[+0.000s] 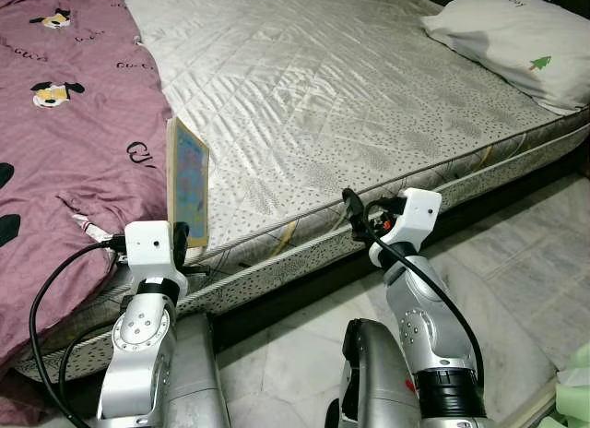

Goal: Clean up the room

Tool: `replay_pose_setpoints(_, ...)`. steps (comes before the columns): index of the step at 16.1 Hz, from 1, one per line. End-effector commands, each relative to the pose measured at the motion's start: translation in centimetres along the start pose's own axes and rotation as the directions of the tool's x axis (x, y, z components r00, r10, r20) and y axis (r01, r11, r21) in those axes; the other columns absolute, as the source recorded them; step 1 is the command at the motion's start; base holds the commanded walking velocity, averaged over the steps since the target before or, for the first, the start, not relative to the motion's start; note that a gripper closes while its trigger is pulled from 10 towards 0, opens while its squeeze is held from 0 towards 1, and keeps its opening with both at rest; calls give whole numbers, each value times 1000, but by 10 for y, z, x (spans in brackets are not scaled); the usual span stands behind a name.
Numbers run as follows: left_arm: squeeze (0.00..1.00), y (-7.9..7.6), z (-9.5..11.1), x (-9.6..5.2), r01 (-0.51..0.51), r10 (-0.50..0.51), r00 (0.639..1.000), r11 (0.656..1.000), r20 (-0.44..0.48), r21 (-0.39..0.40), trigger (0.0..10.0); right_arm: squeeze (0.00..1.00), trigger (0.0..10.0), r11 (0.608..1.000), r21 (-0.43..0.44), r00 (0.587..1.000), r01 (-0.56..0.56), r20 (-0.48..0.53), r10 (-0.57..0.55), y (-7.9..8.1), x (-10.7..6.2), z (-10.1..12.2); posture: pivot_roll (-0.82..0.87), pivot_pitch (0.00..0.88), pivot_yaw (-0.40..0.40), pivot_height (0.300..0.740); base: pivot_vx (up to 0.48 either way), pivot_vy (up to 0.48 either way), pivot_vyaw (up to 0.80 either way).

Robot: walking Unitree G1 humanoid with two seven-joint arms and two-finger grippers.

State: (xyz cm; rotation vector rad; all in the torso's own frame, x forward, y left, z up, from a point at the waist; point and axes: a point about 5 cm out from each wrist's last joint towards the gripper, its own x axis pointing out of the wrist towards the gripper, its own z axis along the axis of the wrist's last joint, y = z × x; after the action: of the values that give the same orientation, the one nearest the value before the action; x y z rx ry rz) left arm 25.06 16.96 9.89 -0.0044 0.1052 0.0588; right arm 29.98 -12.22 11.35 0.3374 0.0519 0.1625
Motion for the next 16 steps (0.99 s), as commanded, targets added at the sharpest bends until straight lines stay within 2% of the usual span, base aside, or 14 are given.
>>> replay_pose_setpoints(1, 0, -6, 9, 1, 36, -35, 998, 999, 46, -17, 10000, 0, 10000, 1000, 9, 1000, -11, 23, 11, 1, 4, 6, 105, 0, -39, 534, 0, 0, 0)
replay_pose_setpoints(2, 0, -9, 10, 1, 53, -51, 997, 998, 56, -34, 10000, 0, 10000, 1000, 10, 1000, -14, 26, 14, 1, 5, 7, 106, 0, -40, 539, 0, 0, 0)
replay_pose_setpoints(3, 0, -13, 12, -2, 111, -104, 991, 991, 88, -73, 10000, 0, 10000, 1000, 15, 999, -23, 28, 23, 2, 8, 10, 108, 0, -45, 549, 0, 0, 0)
replay_pose_setpoints(5, 0, -9, 4, -1, 89, -83, 995, 989, 53, -119, 10000, 0, 10000, 999, 22, 999, -30, 25, 29, 5, 8, 10, 102, 0, -46, 564, 0, 0, 0)
replay_pose_setpoints(8, 0, -10, 4, 0, 84, -79, 996, 992, 49, -90, 10000, 0, 10000, 999, 26, 999, -28, 24, 28, 5, 6, 10, 101, 0, -45, 579, 0, 0, 0)
replay_pose_setpoints(12, 0, -13, 5, 1, 82, -80, 996, 996, 44, -27, 10000, 0, 10000, 999, 25, 999, -32, 28, 32, 6, 8, 12, 99, 0, -44, 629, 0, 0, 0)
replay_pose_setpoints(14, 0, -12, 4, 2, 81, -80, 996, 996, 39, -27, 10000, 0, 10000, 999, -12, 999, -43, 23, 43, 9, 6, 11, 98, 0, -42, 629, 0, 0, 0)
replay_pose_setpoints(16, 0, -12, 4, 2, 72, -71, 997, 997, 38, -24, 10000, 0, 10000, 1000, 2, 999, -18, 32, 18, 5, 5, 11, 98, 0, -43, 659, 0, 0, 0)
